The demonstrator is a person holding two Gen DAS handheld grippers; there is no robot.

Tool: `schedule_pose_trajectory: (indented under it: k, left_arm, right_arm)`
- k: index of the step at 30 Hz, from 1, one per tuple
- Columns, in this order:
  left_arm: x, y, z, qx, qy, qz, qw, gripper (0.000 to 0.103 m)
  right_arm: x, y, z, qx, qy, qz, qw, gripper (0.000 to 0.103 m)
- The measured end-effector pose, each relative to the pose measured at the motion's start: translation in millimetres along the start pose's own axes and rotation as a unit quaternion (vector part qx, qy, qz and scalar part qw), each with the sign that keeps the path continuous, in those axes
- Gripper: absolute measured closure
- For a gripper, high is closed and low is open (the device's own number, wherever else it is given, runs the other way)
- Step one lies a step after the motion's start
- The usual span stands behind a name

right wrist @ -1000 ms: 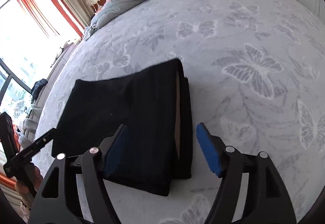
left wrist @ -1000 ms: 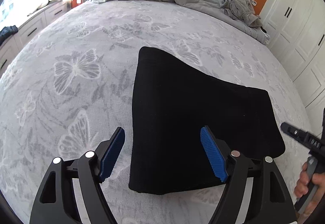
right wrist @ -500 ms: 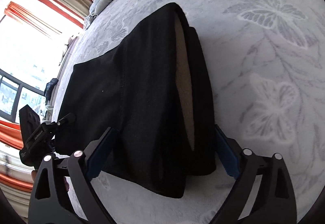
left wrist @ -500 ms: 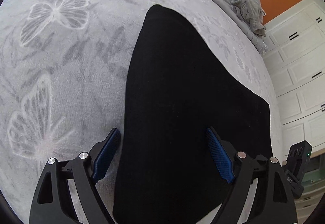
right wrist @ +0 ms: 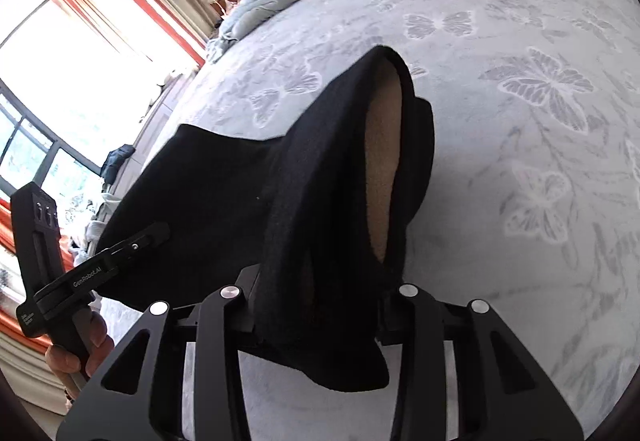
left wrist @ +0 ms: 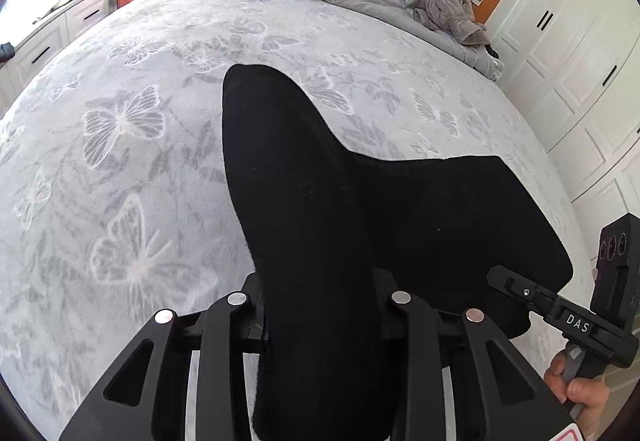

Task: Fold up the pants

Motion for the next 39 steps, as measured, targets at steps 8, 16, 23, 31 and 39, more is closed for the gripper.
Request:
schedule_pose_trajectory:
  k: [8,16,23,31,39]
  left_arm:
    - [-17,86,34,0.056,-0.035,-0.023,0.9976,0.074]
    - [-17,102,50,0.045,-0.046,-0.018,0.9978,0.074]
    - [-45,93,108,0.006,-0.049,-0.058,0.9971,0.075]
    - [-66,44,178,-0.079,-0.046,-0.082,0.9925,0.074]
    - [-72,-35,227,-0.164,-0.067,-0.109,0.9781,0.074]
  right_arm:
    - [-24,91,26,0.019,0.032,-0.045,0.998,0.067]
    - [-15,103,58,-0.026,0.008,-0.054,0.998,0.067]
    - [14,97,119,-0.072,-0.012,-0.016,0.997,0.067]
    - [73,58,189,-0.159,-0.049,0.041,0.985,0.069]
    - [122,-5,214,-0.223,-0.079,0.085,0.968,0.069]
Point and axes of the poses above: each gripper's, at about its wrist camera, not at the fingertips, and z roughly against the way its jaws point, x to its left, y to its underside, the point moved 6 cm from there along -z, roughly the way its jaws point, and after that the axes turned 10 degrees about -z, right-handed, at the moved point
